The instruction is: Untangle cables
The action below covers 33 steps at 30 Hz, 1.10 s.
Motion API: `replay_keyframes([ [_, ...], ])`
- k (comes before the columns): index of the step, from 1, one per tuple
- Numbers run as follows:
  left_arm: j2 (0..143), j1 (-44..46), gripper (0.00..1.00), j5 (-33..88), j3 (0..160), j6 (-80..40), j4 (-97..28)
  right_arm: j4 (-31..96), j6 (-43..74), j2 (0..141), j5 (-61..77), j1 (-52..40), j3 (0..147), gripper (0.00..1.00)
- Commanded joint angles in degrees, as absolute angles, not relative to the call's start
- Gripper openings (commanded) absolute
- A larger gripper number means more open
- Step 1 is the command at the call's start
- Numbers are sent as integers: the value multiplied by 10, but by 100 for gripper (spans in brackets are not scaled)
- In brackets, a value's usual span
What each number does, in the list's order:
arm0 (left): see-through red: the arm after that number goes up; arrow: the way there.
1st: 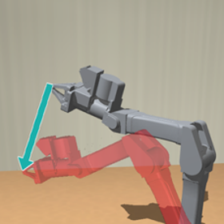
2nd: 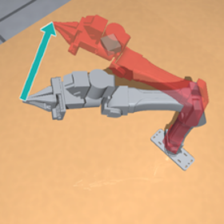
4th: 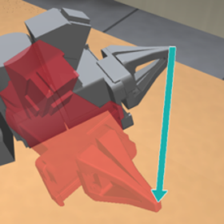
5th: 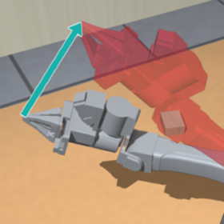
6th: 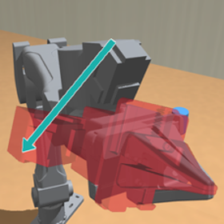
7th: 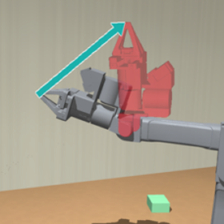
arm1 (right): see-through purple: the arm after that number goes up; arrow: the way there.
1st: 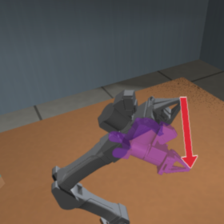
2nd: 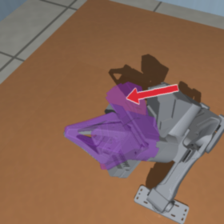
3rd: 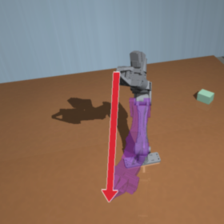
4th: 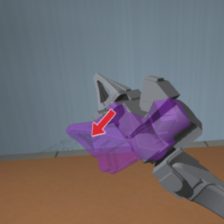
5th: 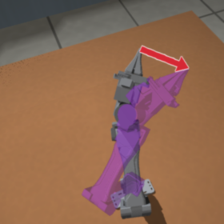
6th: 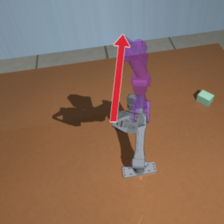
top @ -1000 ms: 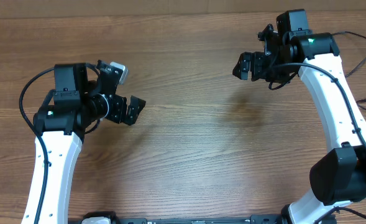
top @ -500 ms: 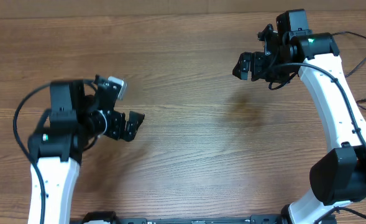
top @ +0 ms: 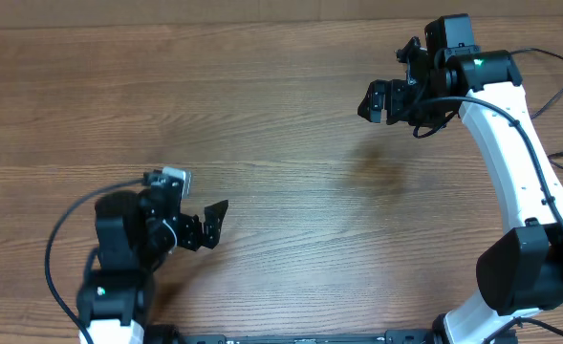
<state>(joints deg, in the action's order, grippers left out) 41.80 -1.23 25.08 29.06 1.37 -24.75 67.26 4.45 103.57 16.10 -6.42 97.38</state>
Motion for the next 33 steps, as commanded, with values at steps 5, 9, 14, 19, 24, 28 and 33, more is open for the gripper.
replay_keyframes([
  [5,324,-12,100,251,158,-86,-80,671,42,1033,159,-64,975,100],
  [9,273,-11,100,251,99,-99,43,671,42,1033,159,-64,975,100],
  [14,207,-11,99,233,43,-99,159,671,42,1033,159,-64,975,100],
  [19,157,-10,99,188,10,-99,197,671,42,1033,159,-64,975,100],
  [24,118,-10,100,147,3,-99,170,671,42,1033,159,-64,975,100],
  [28,87,-10,100,102,3,-98,122,671,42,1033,159,-64,975,100],
  [33,36,-10,100,56,3,-81,29,671,42,1033,159,-64,975,100],
])
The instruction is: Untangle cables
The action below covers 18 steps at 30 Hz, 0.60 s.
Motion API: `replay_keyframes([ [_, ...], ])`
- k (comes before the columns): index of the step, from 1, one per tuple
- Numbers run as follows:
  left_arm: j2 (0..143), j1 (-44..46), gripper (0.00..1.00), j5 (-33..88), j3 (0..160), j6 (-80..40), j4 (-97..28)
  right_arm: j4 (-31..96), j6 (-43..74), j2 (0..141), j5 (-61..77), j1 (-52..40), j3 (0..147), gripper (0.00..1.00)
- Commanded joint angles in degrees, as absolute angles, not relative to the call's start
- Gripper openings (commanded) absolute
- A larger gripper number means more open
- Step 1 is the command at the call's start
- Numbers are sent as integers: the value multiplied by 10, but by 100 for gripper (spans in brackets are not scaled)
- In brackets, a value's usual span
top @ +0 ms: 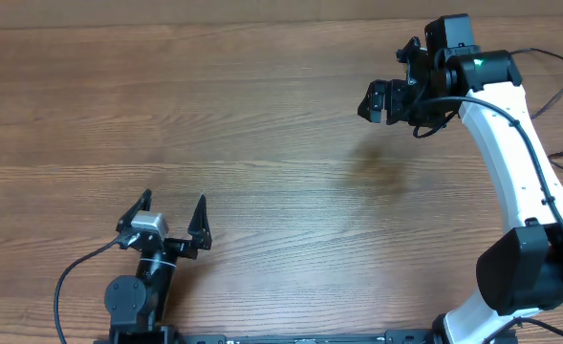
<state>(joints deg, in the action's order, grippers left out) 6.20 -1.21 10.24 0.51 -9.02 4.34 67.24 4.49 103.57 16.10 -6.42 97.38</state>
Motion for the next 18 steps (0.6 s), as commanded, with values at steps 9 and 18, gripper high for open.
replay_keyframes([
  [9,2,-1,100,55,3,-7,-42,671,42,1033,159,-64,975,100],
  [18,2,-1,100,56,3,28,-43,671,42,1033,159,-64,975,100],
])
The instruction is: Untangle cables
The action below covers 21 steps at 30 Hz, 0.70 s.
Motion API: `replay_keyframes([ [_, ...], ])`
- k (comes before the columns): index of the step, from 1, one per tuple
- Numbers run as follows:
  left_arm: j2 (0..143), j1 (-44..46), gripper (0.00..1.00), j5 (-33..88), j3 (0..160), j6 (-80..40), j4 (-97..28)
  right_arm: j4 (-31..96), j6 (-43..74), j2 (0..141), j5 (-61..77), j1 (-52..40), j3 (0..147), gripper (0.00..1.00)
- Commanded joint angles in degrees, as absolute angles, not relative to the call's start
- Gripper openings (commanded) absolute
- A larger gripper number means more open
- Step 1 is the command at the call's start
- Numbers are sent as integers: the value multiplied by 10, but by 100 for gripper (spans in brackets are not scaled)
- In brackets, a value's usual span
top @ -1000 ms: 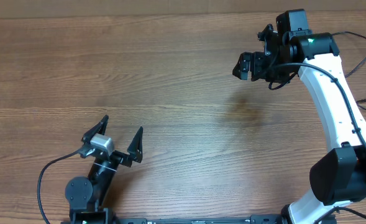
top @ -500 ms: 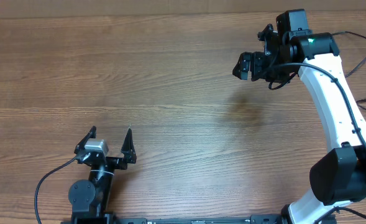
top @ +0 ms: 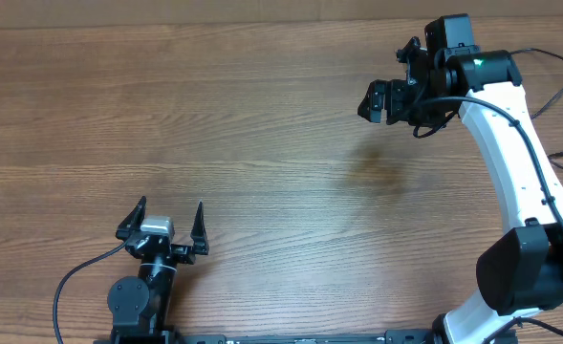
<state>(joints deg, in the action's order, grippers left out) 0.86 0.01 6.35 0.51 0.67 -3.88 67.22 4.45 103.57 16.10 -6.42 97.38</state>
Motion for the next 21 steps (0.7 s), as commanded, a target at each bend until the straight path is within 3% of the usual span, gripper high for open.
replay_keyframes([
  [1,2,-1,100,57,3,28,-43,671,42,1033,159,-64,975,100],
  [21,2,-1,99,34,3,-4,-43,671,42,1033,159,-64,975,100],
])
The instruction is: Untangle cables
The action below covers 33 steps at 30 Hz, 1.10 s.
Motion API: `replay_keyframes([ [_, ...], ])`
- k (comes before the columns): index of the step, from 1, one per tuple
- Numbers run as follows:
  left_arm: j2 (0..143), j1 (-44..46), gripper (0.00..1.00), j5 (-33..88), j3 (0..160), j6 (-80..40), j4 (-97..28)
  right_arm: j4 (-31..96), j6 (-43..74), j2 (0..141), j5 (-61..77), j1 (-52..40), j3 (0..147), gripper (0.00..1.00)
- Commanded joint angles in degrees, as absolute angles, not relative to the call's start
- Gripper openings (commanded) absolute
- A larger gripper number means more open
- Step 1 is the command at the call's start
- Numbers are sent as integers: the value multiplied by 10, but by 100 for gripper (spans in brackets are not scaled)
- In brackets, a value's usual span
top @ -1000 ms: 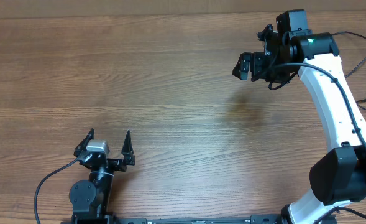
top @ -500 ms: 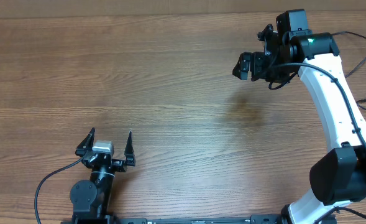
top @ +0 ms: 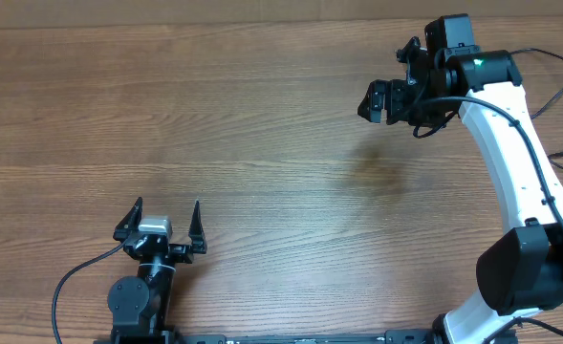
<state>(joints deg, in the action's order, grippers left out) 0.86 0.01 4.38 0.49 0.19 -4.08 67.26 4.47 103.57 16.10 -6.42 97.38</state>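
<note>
No loose or tangled cable shows anywhere in the overhead view; only bare wood lies between the arms. My left gripper (top: 162, 222) sits low at the near left, pointing away from the table's front edge. Its two black fingers (top: 196, 220) are spread wide with nothing between them. My right gripper (top: 380, 100) hangs over the far right of the table at the end of the white arm (top: 510, 162). Its jaws look parted and hold nothing.
The wooden table (top: 262, 143) fills the view. The left arm's own black wire (top: 71, 287) loops at the near left. Thin black wires (top: 553, 91) run off the right arm toward the right edge. The right arm's base (top: 525, 277) stands at the near right.
My left gripper has edged slightly left and nearer the front edge, still open. The right arm has not moved.
My left arm was first turned to the right, its open gripper pointing right near the table's left middle. Then it was folded back at the front edge with the fingers pointing away, and it has settled there. The right arm stayed still throughout.
</note>
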Motion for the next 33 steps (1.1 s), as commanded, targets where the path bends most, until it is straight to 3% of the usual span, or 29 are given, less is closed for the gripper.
replay_keyframes([
  [1,2,-1,100,34,3,-4,-43,671,42,1033,159,-64,975,100],
  [33,2,-1,99,34,3,-4,-43,682,42,1033,159,-64,975,100],
])
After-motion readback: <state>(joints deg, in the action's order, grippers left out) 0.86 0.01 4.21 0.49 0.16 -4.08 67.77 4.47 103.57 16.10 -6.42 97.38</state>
